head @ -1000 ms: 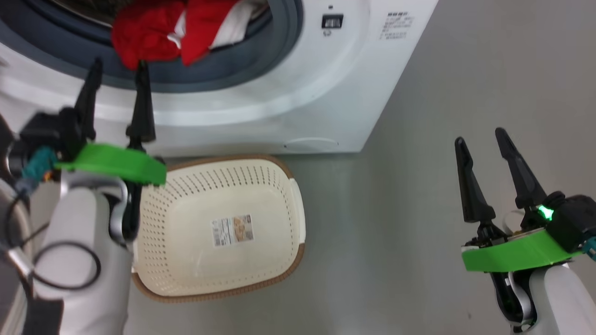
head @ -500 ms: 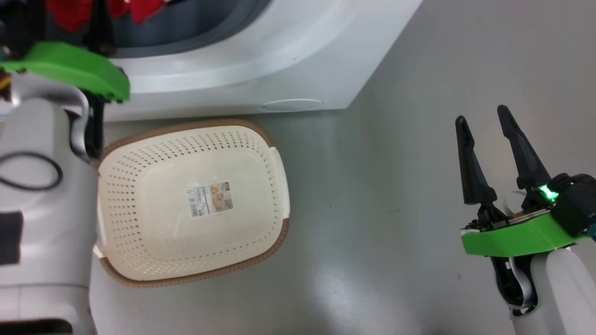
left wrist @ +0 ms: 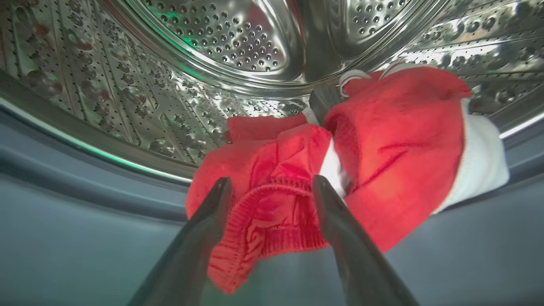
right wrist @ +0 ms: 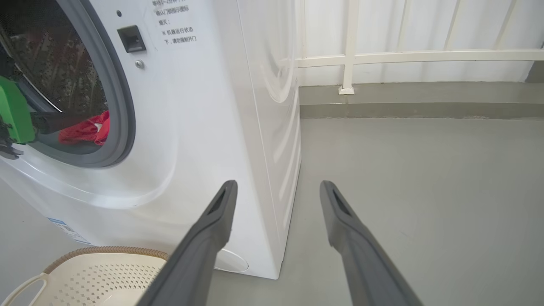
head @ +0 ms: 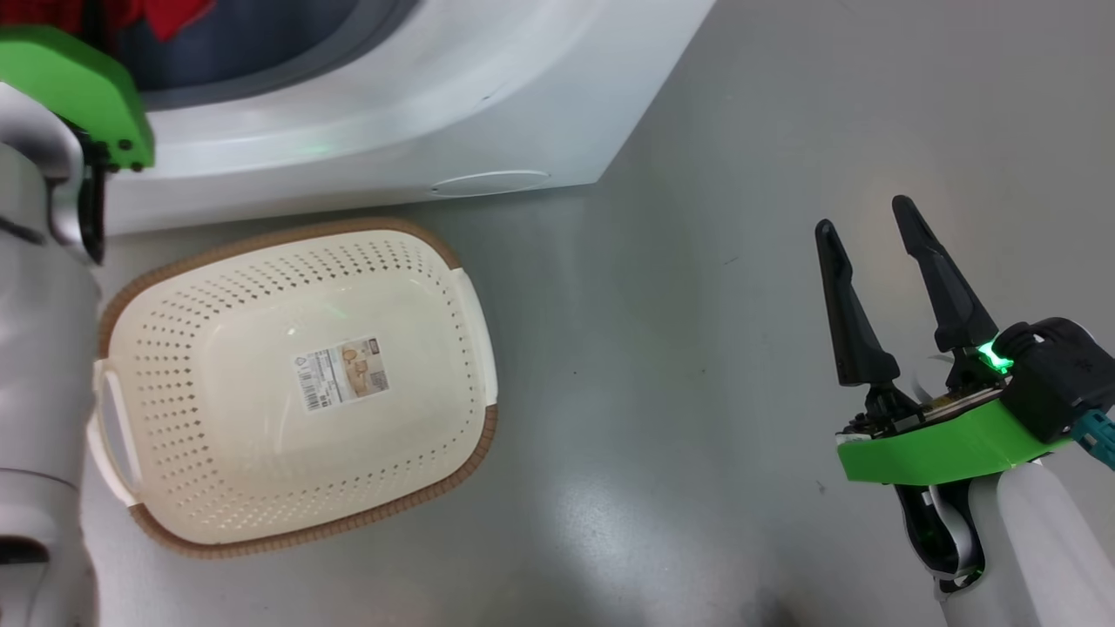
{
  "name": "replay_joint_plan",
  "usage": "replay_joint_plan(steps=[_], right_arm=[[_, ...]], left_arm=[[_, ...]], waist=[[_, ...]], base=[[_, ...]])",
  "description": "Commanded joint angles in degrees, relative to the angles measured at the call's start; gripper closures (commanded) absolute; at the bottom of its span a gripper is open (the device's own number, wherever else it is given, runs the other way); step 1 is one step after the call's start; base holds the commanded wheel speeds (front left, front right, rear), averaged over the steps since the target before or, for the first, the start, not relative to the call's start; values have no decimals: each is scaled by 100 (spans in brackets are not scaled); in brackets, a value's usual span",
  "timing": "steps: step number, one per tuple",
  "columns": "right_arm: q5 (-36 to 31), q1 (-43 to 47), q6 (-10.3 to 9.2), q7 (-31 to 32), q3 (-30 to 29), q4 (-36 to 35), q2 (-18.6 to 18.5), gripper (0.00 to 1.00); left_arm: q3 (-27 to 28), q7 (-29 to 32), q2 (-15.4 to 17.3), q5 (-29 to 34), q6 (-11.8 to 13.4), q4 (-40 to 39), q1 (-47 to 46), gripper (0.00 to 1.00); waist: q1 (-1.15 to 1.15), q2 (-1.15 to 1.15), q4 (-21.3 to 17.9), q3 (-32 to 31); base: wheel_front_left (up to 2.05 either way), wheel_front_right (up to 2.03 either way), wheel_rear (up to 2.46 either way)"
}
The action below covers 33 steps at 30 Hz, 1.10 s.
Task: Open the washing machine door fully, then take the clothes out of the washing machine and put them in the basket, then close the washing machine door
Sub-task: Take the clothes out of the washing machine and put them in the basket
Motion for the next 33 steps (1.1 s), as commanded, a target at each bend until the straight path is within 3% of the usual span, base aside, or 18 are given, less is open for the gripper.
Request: replay_joint_plan(steps=[1, 13, 14, 15, 20, 26, 33], right_arm=[[60, 8, 37, -36, 152, -106, -8, 0], [141, -25, 37, -36, 289, -45, 43, 0], [150, -27, 37, -36, 297, -47, 48, 0], [163, -30, 37, -36, 307, -53, 52, 0], [193, -41, 37, -36, 341, -69, 62, 0], [209, -76, 37, -36, 347, -55, 71, 0], [231, -78, 37, -36, 289, -50, 101, 0]], left_arm=[[-18, 59, 385, 125, 128, 27, -119, 0], [-288, 485, 672, 327, 361, 558, -303, 0], [-304, 536, 684, 328, 354, 583, -308, 57], [-323, 572, 695, 334, 358, 604, -310, 100], [-446, 497, 736, 398, 420, 634, -321, 100], [-336, -300, 756, 223, 521, 454, -245, 100], [82, -691, 628, -295, 404, -151, 246, 100]], waist=[[0, 0, -71, 6], [0, 0, -264, 30], [0, 0, -274, 31], [0, 0, -282, 34], [0, 0, -292, 53], [0, 0, -260, 57], [0, 0, -173, -24]], base=[[0, 0, 0], [0, 0, 0], [0, 0, 0], [0, 0, 0], [0, 0, 0], [0, 0, 0], [0, 0, 0]])
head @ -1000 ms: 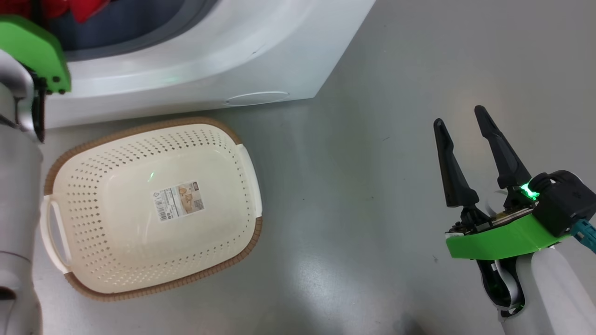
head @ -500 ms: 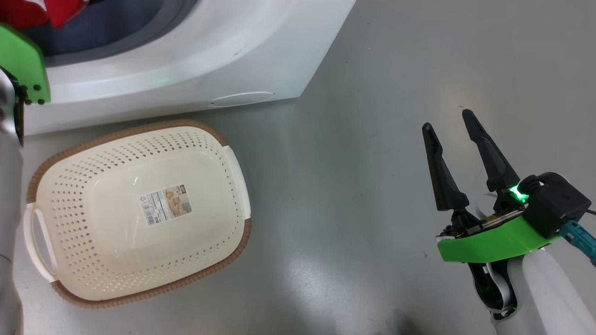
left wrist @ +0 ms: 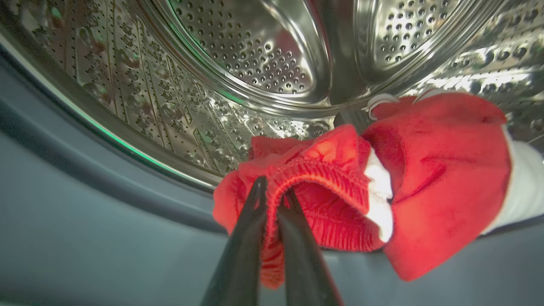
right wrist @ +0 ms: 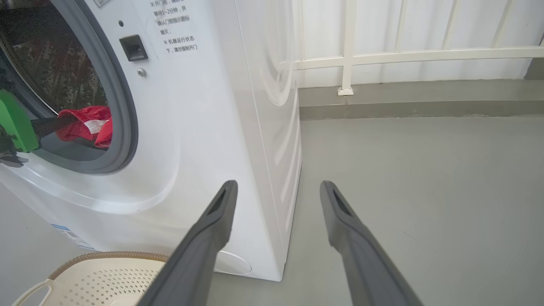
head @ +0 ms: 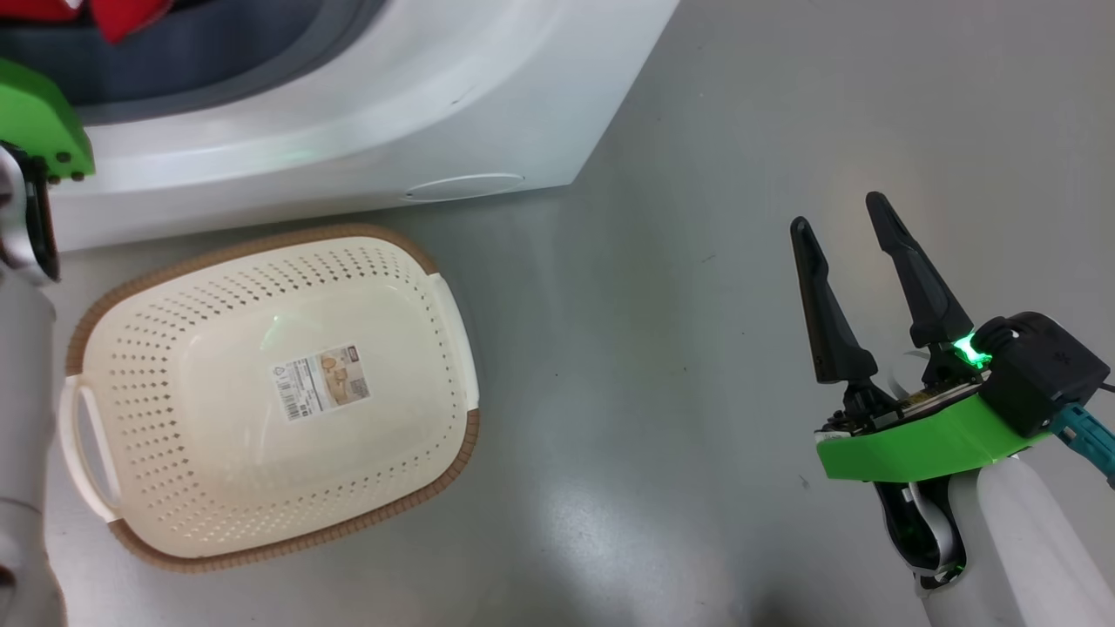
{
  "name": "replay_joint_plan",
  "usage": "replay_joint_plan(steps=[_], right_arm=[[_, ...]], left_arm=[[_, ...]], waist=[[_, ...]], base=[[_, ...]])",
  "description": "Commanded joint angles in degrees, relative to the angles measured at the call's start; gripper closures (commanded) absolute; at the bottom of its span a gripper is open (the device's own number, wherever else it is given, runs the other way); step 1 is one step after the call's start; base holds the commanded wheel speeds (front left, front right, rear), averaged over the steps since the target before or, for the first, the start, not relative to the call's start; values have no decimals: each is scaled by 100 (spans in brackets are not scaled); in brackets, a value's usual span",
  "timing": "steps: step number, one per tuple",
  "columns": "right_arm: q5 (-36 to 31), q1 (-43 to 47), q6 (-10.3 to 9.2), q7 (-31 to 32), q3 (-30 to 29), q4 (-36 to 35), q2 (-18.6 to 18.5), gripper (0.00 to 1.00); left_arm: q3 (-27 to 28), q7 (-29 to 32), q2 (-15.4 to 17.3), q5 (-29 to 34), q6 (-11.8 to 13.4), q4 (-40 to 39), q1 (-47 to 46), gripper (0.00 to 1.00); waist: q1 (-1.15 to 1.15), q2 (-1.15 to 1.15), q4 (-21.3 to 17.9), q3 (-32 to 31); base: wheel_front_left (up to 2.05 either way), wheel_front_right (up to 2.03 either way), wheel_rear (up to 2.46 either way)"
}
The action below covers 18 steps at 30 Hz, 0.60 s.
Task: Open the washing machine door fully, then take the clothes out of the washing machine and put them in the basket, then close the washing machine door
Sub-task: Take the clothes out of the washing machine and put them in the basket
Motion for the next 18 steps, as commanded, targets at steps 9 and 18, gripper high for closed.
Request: replay_joint_plan(steps=[9, 18], right_arm=[[128, 52, 37, -36, 12, -111, 14, 0], [121, 104, 37, -36, -9, -74, 2, 0]], left_arm=[[661, -68, 128, -245, -25, -2495, 1346, 100], [1012, -69, -309, -119, -91, -4559, 2611, 100]], waist=[[0, 0, 188, -181], [0, 0, 371, -459]], base=[[0, 0, 0], [0, 0, 0]])
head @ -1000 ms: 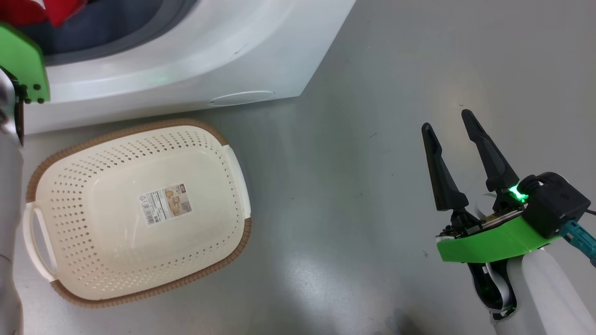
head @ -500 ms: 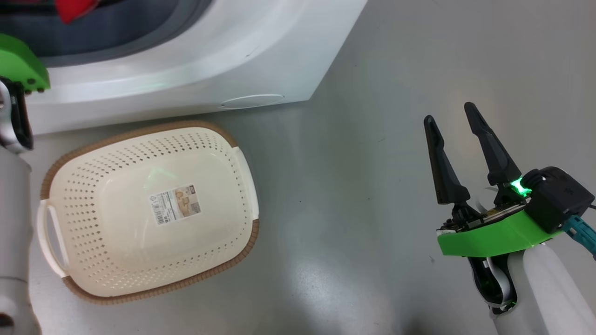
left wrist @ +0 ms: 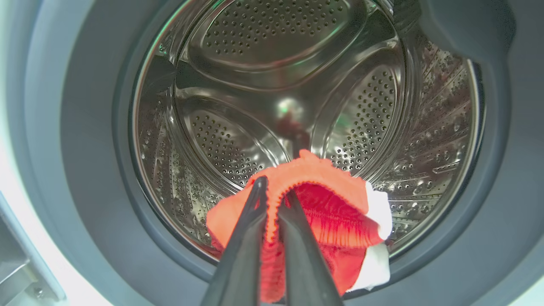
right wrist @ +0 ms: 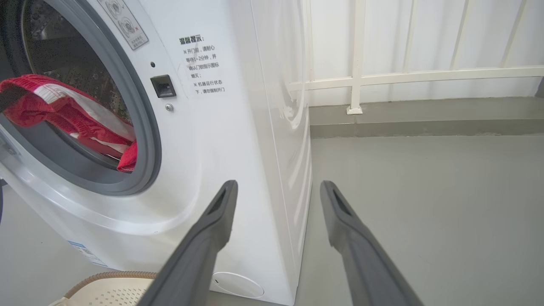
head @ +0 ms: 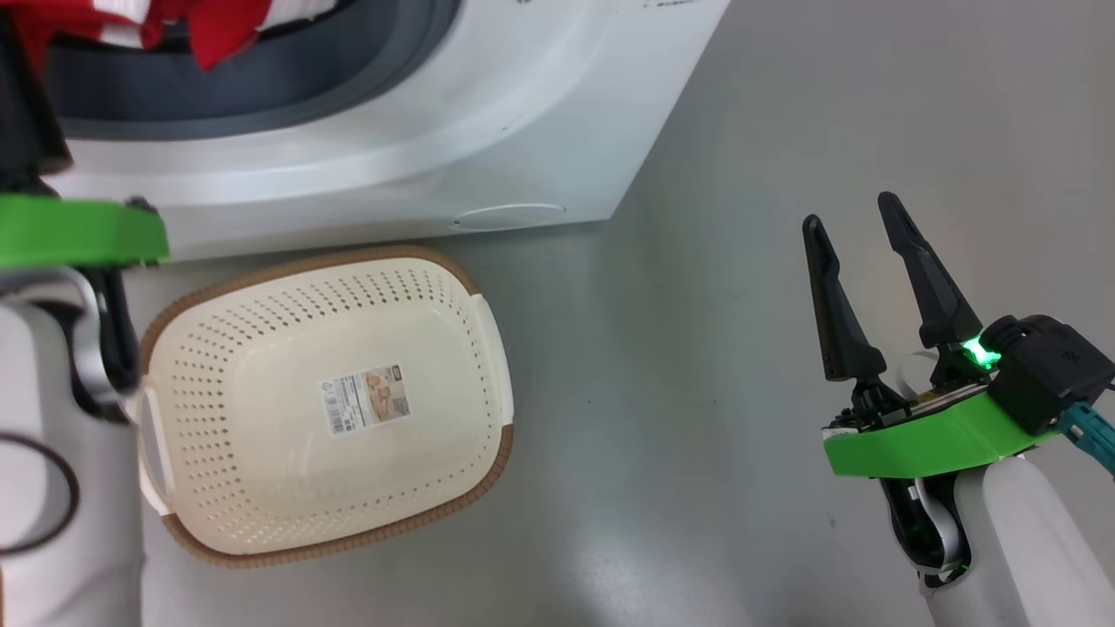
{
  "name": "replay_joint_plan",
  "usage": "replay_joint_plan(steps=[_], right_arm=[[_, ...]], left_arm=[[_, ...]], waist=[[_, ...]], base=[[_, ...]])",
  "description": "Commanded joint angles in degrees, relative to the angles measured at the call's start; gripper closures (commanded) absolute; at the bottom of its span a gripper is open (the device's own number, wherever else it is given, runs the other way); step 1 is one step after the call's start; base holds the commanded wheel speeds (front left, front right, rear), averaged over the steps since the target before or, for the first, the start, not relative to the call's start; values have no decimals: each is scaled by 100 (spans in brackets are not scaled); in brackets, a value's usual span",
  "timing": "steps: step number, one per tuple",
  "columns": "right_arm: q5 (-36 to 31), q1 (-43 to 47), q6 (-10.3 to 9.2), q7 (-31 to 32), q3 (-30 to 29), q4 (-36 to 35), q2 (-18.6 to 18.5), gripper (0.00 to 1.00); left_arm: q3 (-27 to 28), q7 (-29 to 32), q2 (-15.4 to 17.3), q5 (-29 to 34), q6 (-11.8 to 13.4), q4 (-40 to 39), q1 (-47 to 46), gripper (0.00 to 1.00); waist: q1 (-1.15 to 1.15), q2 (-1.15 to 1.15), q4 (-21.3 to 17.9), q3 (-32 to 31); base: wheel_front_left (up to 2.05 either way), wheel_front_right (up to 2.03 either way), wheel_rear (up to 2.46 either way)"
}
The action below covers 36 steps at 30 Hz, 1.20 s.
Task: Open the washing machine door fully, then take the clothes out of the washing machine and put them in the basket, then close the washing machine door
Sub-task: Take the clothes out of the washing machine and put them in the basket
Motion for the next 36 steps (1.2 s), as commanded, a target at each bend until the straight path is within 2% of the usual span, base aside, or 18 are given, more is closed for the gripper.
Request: replay_joint_plan(steps=[1, 9, 14, 24, 28, 36], right_arm=[[120, 95, 37, -36, 99, -108, -15, 0], [122, 178, 37, -36, 89, -55, -23, 0], [126, 228, 37, -36, 109, -26, -20, 0], [153, 397, 37, -36, 97, 33, 11, 0], [163, 453, 37, -36, 112, 65, 30, 0], [158, 590, 37, -36, 128, 72, 48, 0]], left_arm=[[236, -46, 122, -16, -67, -327, 281, 100], [547, -46, -238, -67, -507, -966, 949, 100], [698, -46, -425, 23, -636, -1506, 1303, 100], [672, -47, -656, 173, -767, -2474, 1952, 100], [583, -47, -706, 150, -747, -2795, 2173, 100], [385, -47, -749, -89, -633, -2612, 2694, 100]], waist=[[0, 0, 76, -121], [0, 0, 157, -462], [0, 0, 143, -683], [0, 0, 128, -1197], [0, 0, 122, -1364], [0, 0, 123, -1576]], base=[[0, 0, 0], [0, 0, 0], [0, 0, 0], [0, 0, 0], [0, 0, 0], [0, 0, 0]])
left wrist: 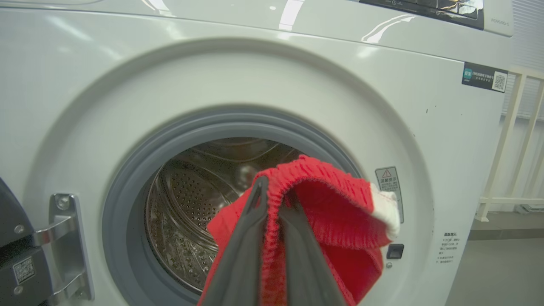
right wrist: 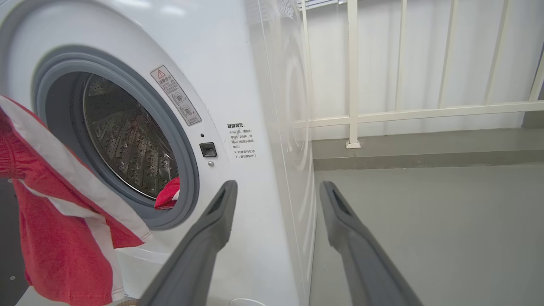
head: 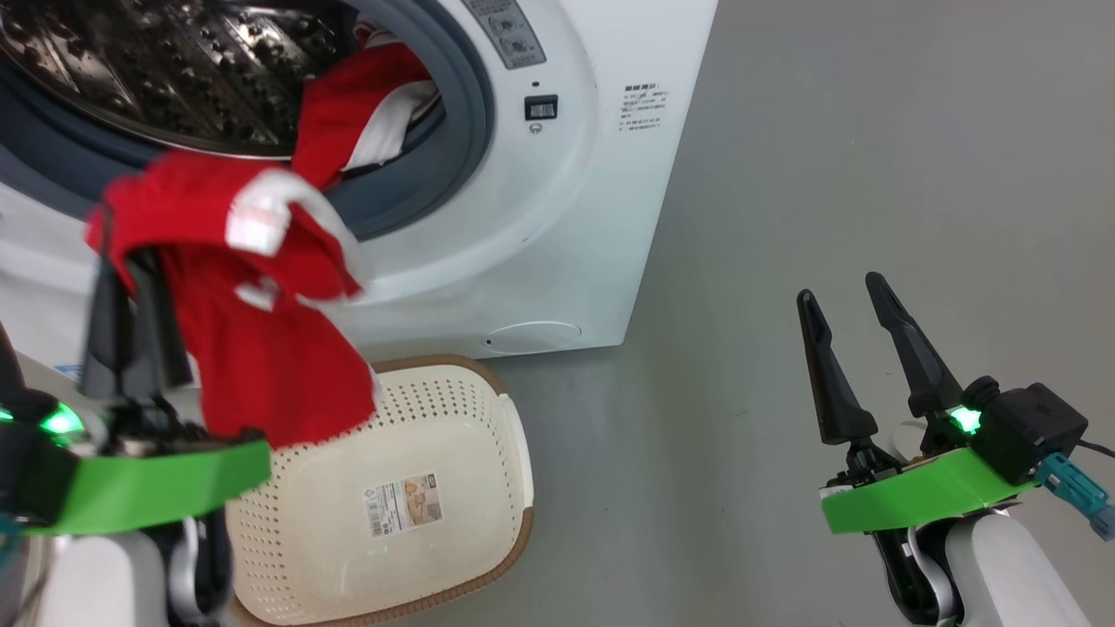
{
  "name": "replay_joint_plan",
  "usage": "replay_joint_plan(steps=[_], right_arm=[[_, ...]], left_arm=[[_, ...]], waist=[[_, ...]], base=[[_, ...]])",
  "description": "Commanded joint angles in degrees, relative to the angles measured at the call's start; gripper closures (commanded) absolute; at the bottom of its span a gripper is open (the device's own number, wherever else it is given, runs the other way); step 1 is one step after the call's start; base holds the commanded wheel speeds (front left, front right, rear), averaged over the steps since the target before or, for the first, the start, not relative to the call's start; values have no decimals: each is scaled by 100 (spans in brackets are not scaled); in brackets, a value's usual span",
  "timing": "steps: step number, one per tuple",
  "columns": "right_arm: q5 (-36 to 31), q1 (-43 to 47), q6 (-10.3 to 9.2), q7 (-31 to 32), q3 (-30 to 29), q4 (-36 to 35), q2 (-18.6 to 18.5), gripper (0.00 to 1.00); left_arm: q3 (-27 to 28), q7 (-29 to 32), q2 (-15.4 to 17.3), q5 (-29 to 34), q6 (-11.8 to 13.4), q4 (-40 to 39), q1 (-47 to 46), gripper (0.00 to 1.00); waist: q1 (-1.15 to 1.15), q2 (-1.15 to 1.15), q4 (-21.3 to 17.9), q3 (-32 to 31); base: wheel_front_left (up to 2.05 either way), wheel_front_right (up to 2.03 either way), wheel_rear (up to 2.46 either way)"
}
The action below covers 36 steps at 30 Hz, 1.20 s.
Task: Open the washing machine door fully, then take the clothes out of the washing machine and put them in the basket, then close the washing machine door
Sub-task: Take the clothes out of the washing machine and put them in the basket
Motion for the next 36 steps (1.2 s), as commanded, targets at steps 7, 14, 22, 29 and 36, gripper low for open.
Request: replay_joint_plan(steps=[7, 14, 22, 29, 36], right_arm=[[3, 42, 37, -36, 178, -181, -9, 0], [28, -45, 37, -36, 244, -177, -26, 0], [52, -181, 37, -36, 262, -195, -38, 0], [102, -376, 37, -36, 384, -172, -17, 0], [146, -497, 37, -36, 427, -161, 10, 0]], left_arm=[[-233, -25, 76, -588, 168, 859, 289, 100], [-547, -25, 75, -904, 120, 2378, 3, 100], [-675, -25, 75, -984, -69, 4323, -693, 100], [-582, -24, 129, -1005, -161, 6043, -1364, 100], [-519, 203, 271, -1196, -260, 7247, -1976, 100]], waist=[[0, 0, 33, 45], [0, 0, 17, 323], [0, 0, -117, 705], [0, 0, -317, 1027], [0, 0, -572, 1291]], base=[[0, 0, 0], [0, 0, 0], [0, 0, 0], [0, 0, 0], [0, 0, 0]])
